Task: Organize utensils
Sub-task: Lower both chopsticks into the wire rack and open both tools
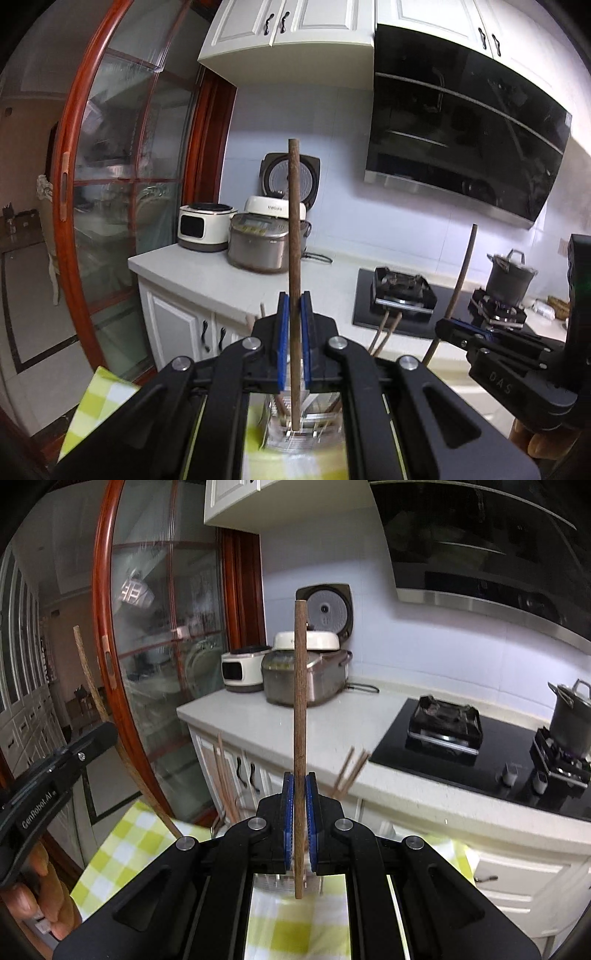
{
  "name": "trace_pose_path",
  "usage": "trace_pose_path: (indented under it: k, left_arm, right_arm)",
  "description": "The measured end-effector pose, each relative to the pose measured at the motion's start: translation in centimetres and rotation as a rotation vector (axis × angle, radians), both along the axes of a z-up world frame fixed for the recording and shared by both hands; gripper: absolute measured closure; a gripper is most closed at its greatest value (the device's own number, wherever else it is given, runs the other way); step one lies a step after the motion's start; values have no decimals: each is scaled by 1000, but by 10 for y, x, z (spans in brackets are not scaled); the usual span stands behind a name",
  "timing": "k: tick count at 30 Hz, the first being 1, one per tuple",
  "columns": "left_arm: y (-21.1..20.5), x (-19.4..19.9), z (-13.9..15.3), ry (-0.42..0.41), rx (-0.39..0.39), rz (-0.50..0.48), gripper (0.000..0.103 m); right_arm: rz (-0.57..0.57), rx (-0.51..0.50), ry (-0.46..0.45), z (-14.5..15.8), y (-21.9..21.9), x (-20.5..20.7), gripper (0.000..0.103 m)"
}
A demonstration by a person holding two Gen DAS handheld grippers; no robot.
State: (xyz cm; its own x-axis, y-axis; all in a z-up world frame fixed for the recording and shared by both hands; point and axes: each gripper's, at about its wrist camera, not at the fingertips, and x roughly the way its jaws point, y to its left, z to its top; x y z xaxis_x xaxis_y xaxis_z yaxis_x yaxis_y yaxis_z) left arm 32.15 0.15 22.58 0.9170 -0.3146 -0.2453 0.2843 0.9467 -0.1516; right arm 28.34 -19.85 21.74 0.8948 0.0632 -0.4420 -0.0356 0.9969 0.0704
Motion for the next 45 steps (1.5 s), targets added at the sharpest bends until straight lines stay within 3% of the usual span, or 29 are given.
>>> trace_pose_path:
  k: [15,33,45]
  left_arm:
    - [-5,51,-18,38,-36,1,97]
    - [-12,75,-60,106,29,40,97]
    - [-10,85,-80,162,31,62,94]
  right_arm:
    - [4,61,-26,-6,-3,52,95]
    - [-7,85,98,-65,-2,84,94]
    - [-33,82,148,-89,-6,89,94]
